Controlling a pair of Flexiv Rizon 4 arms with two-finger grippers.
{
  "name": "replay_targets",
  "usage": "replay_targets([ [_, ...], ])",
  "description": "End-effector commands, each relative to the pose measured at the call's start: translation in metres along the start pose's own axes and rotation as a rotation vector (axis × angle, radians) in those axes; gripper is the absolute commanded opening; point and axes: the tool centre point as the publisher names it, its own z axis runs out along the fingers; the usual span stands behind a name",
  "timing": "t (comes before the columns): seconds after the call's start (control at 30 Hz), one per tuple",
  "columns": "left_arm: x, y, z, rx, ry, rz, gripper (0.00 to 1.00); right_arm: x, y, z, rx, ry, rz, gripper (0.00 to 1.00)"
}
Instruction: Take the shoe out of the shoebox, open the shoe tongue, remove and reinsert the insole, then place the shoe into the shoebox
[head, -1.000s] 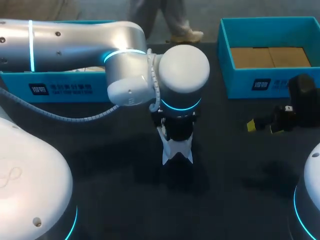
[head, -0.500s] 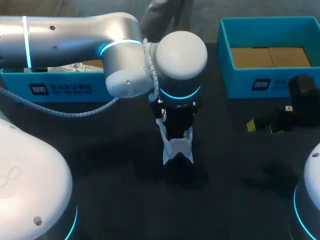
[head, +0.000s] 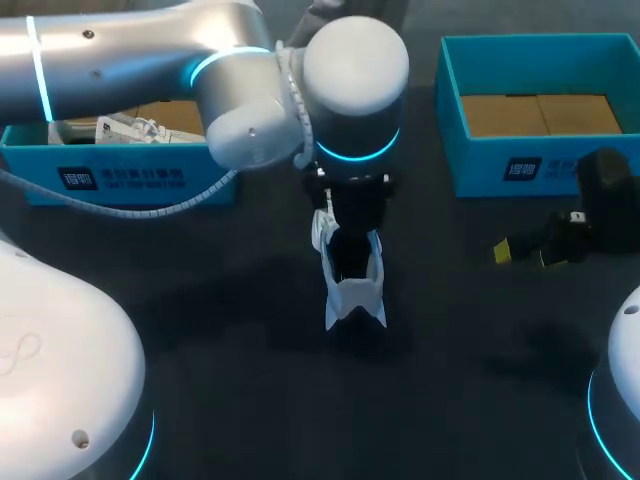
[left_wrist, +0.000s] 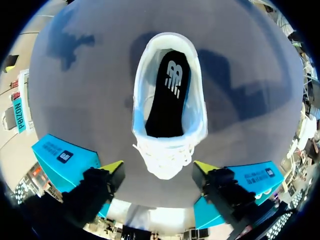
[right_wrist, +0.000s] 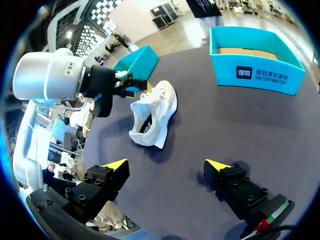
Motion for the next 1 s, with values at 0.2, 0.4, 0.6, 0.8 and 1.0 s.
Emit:
replay_targets([
  [0.2, 0.012, -0.001, -0.006, 0.015, -0.009, 0.024, 0.12, 0.001, -0.001, 0.000, 0.000, -0.003, 0.001, 1.00],
  [0.4, 0.017, -0.012, 0.002, 0.033, -0.003, 0.036, 0.18, 0.001, -0.001, 0.000, 0.000, -0.003, 0.001, 1.00],
  [0.6, 0.021, -0.033, 0.013, 0.067, 0.016, 0.060, 0.18, 0.001, -0.001, 0.000, 0.000, -0.003, 0.001, 1.00],
  [0.8, 0.022, -0.044, 0.017, 0.081, 0.027, 0.084, 0.27, 0.001, -0.001, 0.000, 0.000, -0.003, 0.001, 1.00],
  [1.0, 0.016, -0.035, 0.014, 0.077, 0.008, 0.057, 0.30, 0.001, -0.001, 0.000, 0.000, -0.003, 0.001, 1.00],
])
